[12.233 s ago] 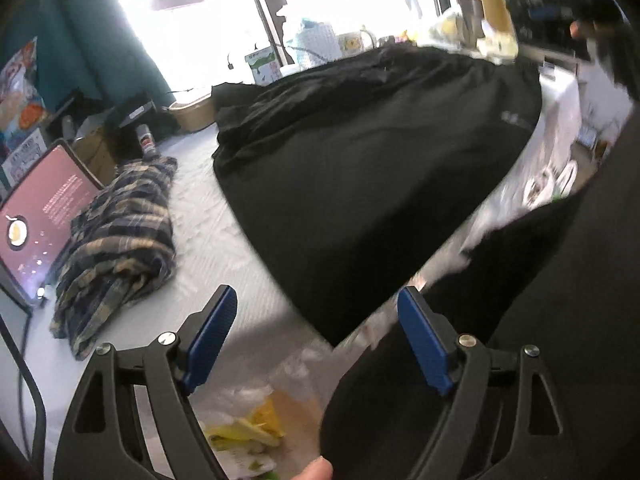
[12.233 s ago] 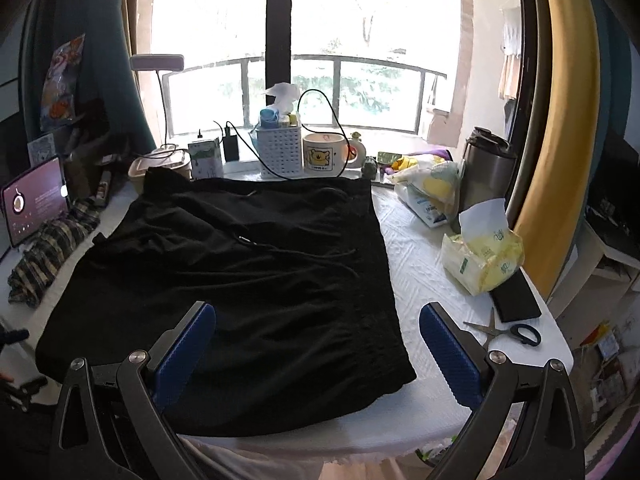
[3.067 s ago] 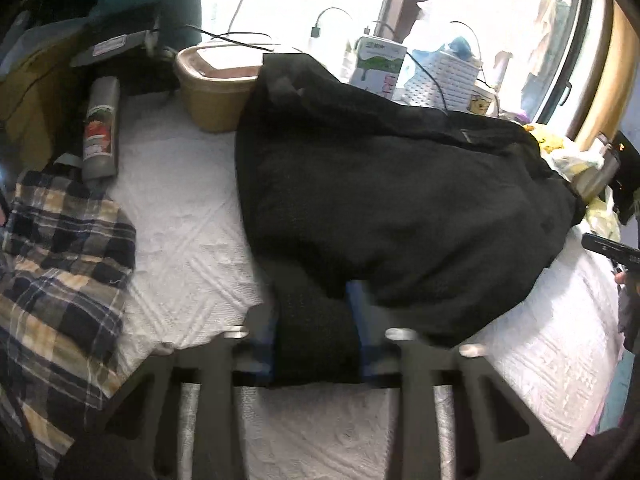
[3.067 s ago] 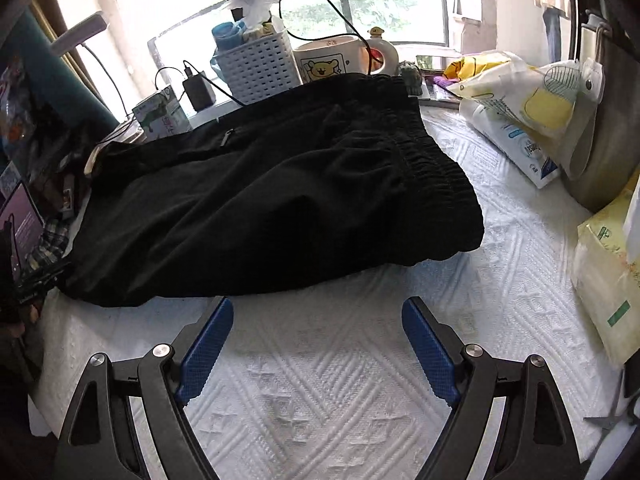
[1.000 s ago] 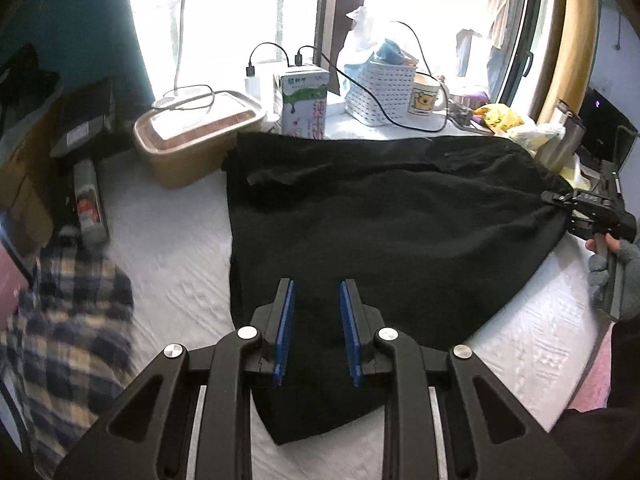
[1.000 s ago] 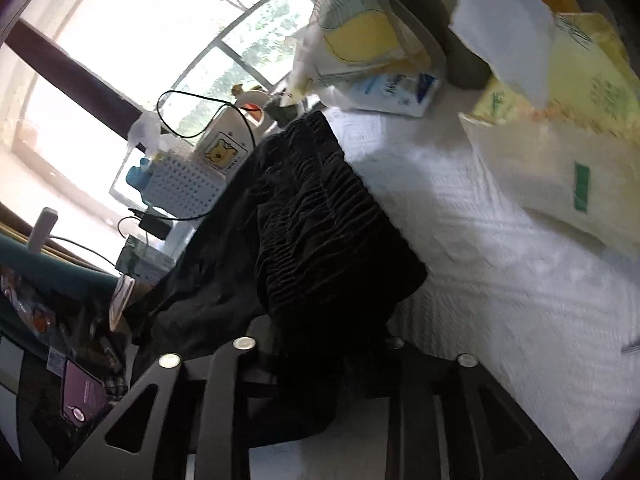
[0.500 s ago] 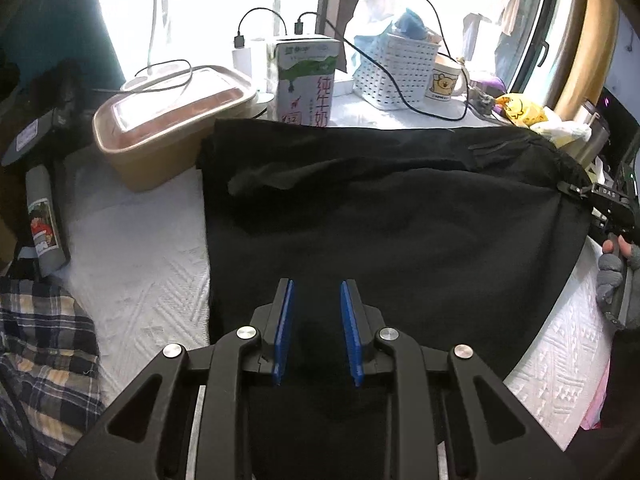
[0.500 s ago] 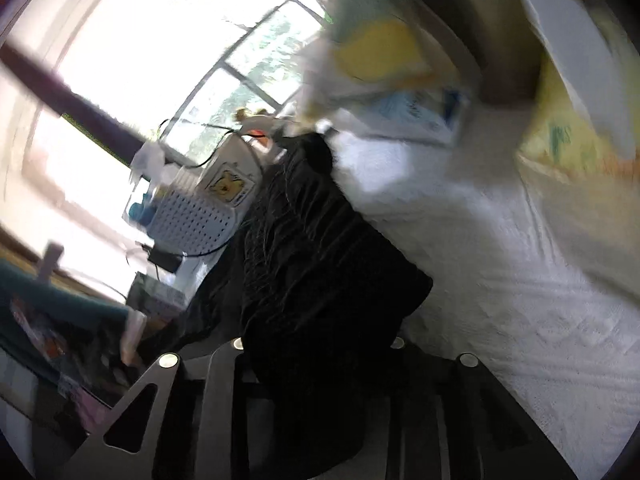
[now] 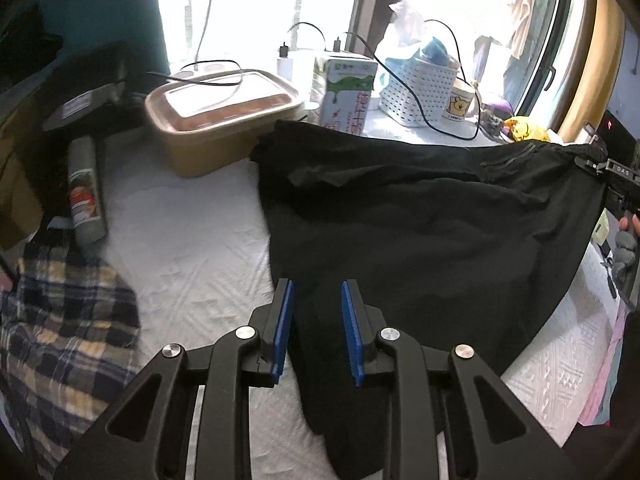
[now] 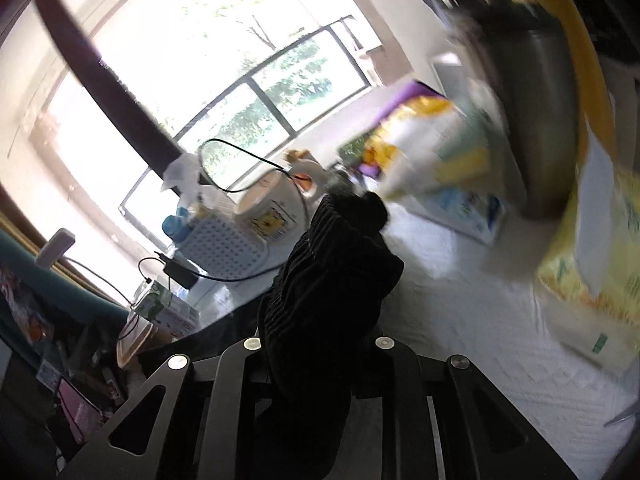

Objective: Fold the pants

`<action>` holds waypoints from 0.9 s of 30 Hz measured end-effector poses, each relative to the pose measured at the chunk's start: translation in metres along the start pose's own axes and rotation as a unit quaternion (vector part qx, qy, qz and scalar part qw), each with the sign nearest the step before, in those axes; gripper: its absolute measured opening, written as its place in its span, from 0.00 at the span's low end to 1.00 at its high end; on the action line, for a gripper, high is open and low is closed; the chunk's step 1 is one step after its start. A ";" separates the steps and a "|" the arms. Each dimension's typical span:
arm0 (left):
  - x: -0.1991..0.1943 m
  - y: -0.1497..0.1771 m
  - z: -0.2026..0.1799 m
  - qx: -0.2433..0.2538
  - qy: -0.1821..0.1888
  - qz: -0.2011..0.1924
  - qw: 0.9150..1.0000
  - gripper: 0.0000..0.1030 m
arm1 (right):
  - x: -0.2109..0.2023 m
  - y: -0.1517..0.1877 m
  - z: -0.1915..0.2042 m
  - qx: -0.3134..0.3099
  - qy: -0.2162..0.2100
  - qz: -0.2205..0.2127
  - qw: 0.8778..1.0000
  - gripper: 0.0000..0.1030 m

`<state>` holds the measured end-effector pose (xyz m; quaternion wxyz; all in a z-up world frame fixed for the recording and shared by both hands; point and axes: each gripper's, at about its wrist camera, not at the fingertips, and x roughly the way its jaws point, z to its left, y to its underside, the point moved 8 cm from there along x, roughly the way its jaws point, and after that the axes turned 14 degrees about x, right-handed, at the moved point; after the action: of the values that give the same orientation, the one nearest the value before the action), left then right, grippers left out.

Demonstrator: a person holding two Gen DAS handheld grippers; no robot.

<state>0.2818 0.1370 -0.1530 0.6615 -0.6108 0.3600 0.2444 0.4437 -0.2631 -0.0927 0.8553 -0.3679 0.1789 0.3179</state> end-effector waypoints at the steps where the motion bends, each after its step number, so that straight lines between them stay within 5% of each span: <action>1: -0.003 0.002 0.003 -0.004 -0.001 -0.003 1.000 0.24 | 0.000 0.000 0.007 -0.006 0.001 -0.003 1.000 0.20; 6: -0.016 0.005 0.017 -0.021 -0.002 -0.021 1.000 0.33 | 0.000 0.009 0.039 -0.037 0.001 -0.008 0.999 0.20; 17: -0.041 0.015 0.036 -0.034 0.005 -0.048 0.998 0.35 | 0.007 0.053 0.114 -0.135 0.003 -0.002 0.991 0.20; 27: -0.063 0.025 0.052 -0.040 -0.003 -0.066 0.997 0.35 | 0.045 0.151 0.199 -0.249 -0.024 0.055 0.967 0.20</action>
<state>0.2327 0.1988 -0.1202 0.6523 -0.6583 0.3073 0.2162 0.3892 -0.0174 -0.0624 0.7215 -0.5516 0.0937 0.4079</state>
